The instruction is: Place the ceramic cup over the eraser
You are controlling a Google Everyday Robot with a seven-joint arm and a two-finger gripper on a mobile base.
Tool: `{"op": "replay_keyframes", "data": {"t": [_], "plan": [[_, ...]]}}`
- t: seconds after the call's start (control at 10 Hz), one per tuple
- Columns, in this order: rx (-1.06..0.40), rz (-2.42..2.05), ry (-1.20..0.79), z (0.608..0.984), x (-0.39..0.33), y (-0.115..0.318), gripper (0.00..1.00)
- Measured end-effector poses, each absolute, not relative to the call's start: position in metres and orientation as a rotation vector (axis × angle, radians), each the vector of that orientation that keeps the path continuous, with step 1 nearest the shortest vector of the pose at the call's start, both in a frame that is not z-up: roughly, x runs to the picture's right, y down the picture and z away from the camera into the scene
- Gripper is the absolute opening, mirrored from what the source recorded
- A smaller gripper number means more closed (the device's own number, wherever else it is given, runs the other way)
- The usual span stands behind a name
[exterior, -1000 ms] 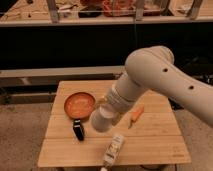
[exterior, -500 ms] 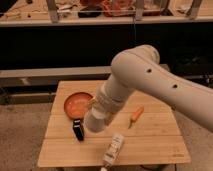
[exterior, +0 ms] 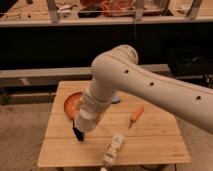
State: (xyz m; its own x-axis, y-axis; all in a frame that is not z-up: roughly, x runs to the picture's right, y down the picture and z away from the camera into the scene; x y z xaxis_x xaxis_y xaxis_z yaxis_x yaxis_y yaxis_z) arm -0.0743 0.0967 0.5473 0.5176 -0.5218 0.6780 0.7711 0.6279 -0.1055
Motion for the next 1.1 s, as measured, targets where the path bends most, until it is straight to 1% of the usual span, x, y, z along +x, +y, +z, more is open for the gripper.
{"op": "replay_keyframes", "data": {"t": [0.2,0.5,0.8,1.1], "plan": [[-0.435,-0.825,-0.661,0.563,-0.094,0.103,0.0],[-0.448,-0.845,-0.663,0.582,-0.098,0.109,0.0],[-0.466,-0.848,-0.665,0.614,-0.113,0.128,0.0],[-0.493,-0.853,-0.661,0.637,-0.119,0.137,0.0]]}}
